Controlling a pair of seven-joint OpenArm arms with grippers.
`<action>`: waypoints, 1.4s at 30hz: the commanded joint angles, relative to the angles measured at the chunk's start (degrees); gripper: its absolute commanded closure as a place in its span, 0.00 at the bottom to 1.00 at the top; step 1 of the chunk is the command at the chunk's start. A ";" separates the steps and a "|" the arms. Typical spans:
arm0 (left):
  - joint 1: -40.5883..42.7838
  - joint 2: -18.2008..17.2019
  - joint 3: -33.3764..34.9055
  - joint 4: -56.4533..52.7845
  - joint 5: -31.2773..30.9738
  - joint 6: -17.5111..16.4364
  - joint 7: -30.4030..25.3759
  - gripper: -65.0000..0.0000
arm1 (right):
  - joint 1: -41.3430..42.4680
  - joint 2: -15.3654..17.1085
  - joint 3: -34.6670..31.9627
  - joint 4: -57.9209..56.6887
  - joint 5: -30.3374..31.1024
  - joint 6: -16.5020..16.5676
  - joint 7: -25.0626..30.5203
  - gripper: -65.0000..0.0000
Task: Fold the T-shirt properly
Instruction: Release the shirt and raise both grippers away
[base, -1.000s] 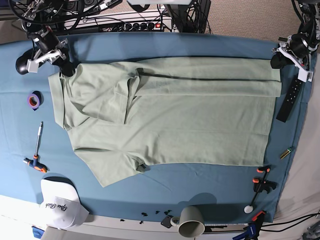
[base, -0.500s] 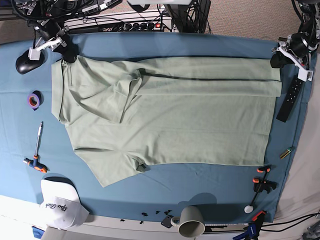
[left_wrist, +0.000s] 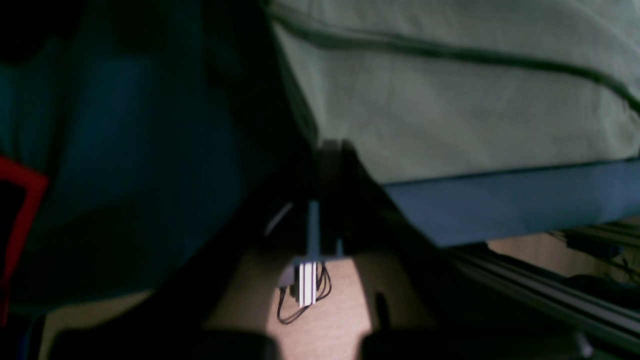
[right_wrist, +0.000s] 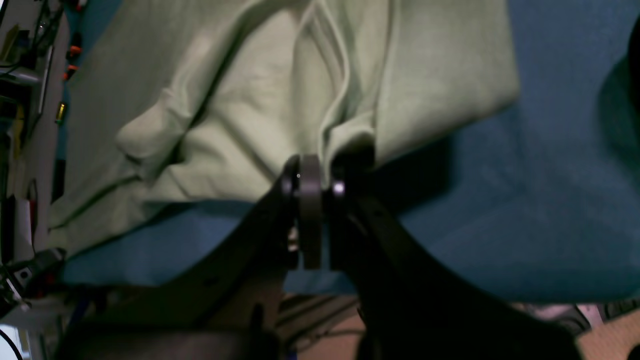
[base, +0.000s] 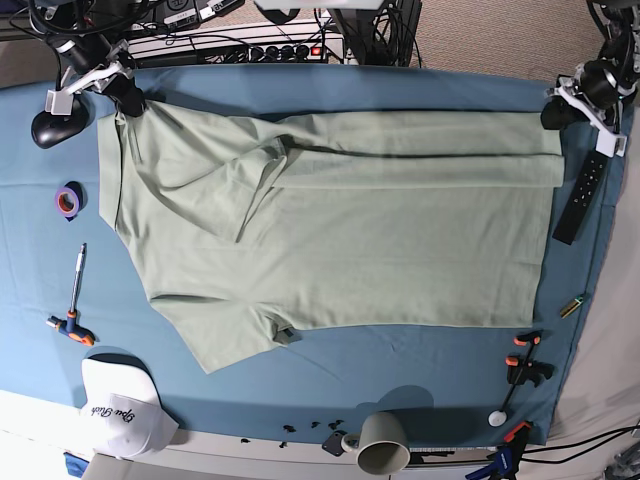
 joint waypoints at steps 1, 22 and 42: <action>0.76 -1.18 -0.39 0.39 1.14 0.42 1.16 1.00 | -0.55 0.79 0.44 1.03 0.92 0.47 1.05 1.00; 1.70 -4.09 -0.37 0.39 0.48 0.44 1.57 1.00 | -3.96 0.81 5.49 1.03 -0.13 0.47 1.29 1.00; 3.89 -3.91 -0.37 0.39 0.31 0.42 1.29 1.00 | -4.07 0.81 5.60 1.03 -0.33 0.47 1.20 1.00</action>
